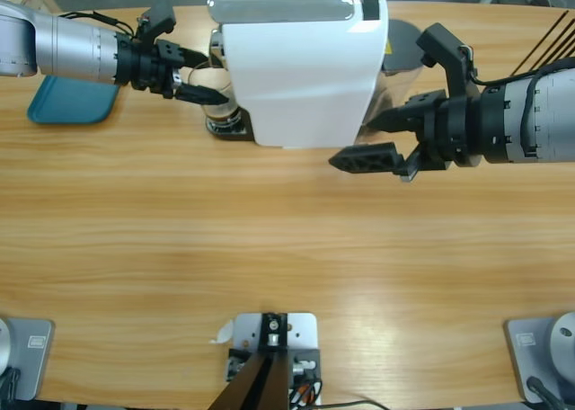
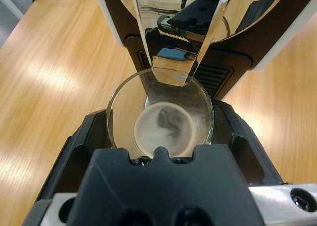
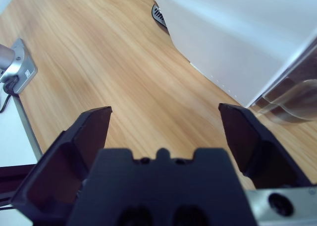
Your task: Pour coffee
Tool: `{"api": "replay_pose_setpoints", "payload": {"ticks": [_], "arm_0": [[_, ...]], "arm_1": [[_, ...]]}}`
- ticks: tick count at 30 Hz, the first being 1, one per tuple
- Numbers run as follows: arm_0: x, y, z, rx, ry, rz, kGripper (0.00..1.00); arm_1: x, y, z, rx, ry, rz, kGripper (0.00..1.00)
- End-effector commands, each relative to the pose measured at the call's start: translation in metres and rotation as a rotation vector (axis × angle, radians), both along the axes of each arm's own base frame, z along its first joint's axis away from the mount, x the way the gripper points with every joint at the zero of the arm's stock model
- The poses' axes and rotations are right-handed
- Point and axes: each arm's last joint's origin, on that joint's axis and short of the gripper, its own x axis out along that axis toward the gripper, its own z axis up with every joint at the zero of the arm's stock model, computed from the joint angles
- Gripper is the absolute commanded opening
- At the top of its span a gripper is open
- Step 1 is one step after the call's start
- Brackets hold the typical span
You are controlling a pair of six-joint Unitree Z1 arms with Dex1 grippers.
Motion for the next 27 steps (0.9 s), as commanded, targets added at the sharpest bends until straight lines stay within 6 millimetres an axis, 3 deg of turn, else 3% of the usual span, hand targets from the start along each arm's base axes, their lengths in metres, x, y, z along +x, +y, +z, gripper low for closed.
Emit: {"api": "replay_pose_setpoints", "payload": {"ticks": [1,2,23,27], "arm_0": [[-0.002,-0.002,-0.020,0.007,0.061,-0.013,0.110],[-0.003,-0.002,-0.019,0.007,0.060,-0.014,0.002],[-0.012,0.011,-0.004,0.005,0.015,0.010,0.000],[-0.013,0.020,0.008,-0.007,-0.016,0.029,0.000]], "arm_1": [[0.003,0.007,-0.007,-0.007,0.030,0.027,1.000],[0.002,0.007,-0.007,-0.007,0.030,0.027,1.000],[0.001,0.005,-0.006,-0.002,0.024,0.025,1.000],[0.001,0.006,-0.009,-0.004,0.026,0.025,1.000]]}}
